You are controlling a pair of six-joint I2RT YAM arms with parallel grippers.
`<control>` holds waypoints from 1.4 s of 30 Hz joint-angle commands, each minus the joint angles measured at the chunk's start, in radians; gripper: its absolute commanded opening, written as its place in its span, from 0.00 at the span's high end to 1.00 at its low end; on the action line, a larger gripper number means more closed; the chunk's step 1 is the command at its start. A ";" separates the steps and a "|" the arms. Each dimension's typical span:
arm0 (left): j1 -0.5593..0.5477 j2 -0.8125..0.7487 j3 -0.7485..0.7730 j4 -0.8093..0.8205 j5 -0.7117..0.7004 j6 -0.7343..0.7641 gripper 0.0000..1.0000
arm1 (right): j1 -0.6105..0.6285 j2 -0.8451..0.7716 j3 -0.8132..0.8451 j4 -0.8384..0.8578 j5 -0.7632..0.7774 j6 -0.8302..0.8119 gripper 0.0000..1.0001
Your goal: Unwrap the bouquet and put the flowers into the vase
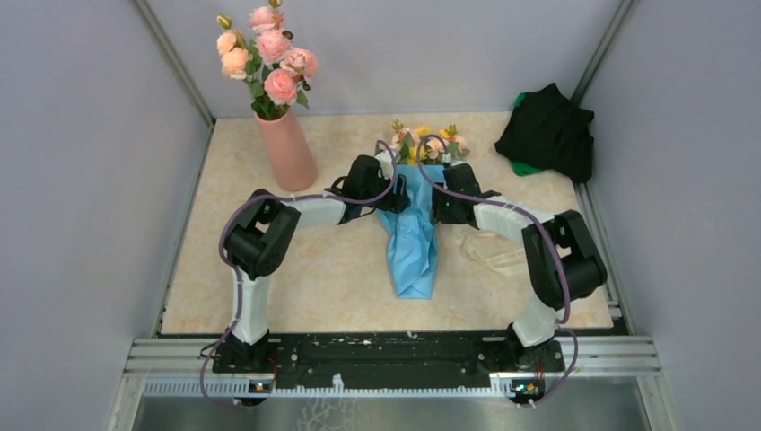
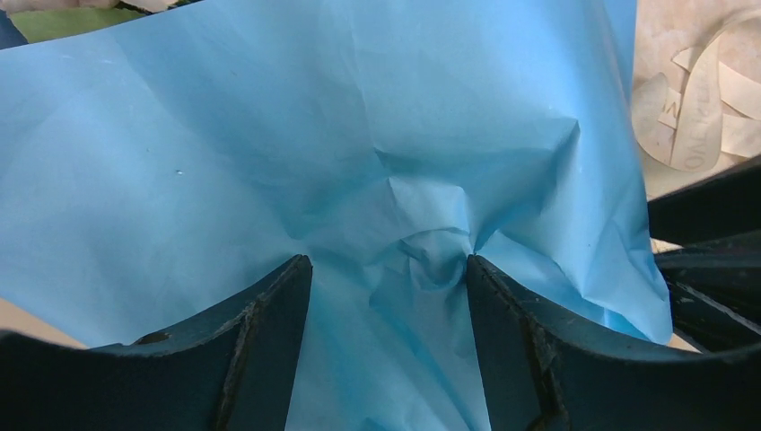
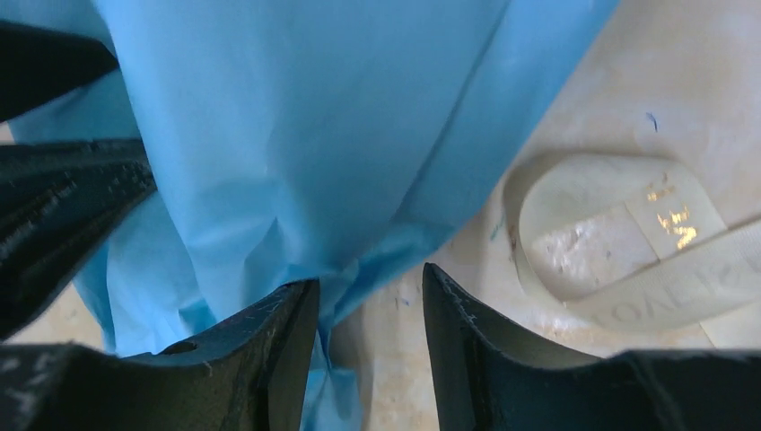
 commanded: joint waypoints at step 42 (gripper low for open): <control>0.100 0.111 0.231 -0.012 0.057 0.057 0.29 | -0.019 0.249 0.506 -0.081 0.047 -0.058 0.57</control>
